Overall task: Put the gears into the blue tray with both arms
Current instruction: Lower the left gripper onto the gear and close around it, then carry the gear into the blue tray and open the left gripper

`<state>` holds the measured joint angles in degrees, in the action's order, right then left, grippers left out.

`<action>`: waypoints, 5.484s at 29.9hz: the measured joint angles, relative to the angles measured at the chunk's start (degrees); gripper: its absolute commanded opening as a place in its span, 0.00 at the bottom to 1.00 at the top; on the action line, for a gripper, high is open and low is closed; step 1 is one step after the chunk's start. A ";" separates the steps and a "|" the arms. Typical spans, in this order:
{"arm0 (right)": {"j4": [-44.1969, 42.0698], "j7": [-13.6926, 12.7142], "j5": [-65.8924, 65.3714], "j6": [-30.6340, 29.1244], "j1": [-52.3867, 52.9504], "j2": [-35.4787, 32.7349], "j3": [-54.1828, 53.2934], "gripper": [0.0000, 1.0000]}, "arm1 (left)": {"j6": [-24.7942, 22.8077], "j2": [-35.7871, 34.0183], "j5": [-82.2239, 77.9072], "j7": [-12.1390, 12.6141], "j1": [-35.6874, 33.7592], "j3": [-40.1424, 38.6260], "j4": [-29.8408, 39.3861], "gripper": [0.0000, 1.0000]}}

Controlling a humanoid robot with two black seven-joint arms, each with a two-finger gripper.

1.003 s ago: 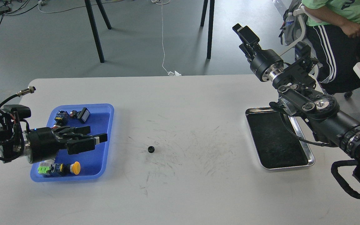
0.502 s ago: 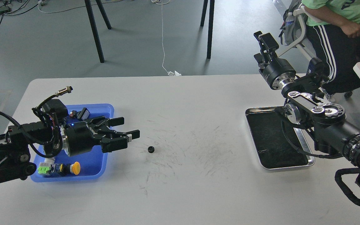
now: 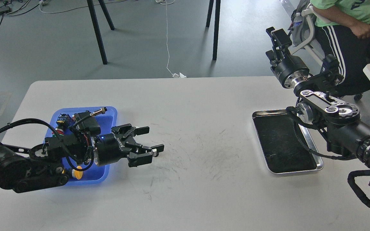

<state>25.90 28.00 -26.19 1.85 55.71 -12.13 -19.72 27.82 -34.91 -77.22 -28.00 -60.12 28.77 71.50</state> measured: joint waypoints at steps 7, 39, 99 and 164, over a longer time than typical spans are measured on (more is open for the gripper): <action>-0.14 0.00 0.14 0.00 0.25 -0.31 -0.12 0.95 | 0.18 0.00 0.88 0.00 0.69 1.69 -0.05 0.98; 0.50 0.00 5.62 -0.01 -4.34 -1.51 -2.90 0.96 | 0.18 4.02 -3.16 0.00 -2.30 12.38 -8.50 0.94; 0.03 0.00 5.89 -0.18 -4.84 -0.97 -3.57 0.96 | 0.18 12.77 -3.02 0.00 0.00 12.77 -18.64 0.53; -0.14 0.00 5.48 -0.36 -4.56 -1.12 -3.48 0.96 | 0.18 -14.56 0.22 0.00 -3.63 11.21 -7.72 0.13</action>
<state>25.76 28.00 -20.71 1.49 51.16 -13.25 -23.20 28.00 -49.48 -77.00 -28.01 -63.75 39.98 63.78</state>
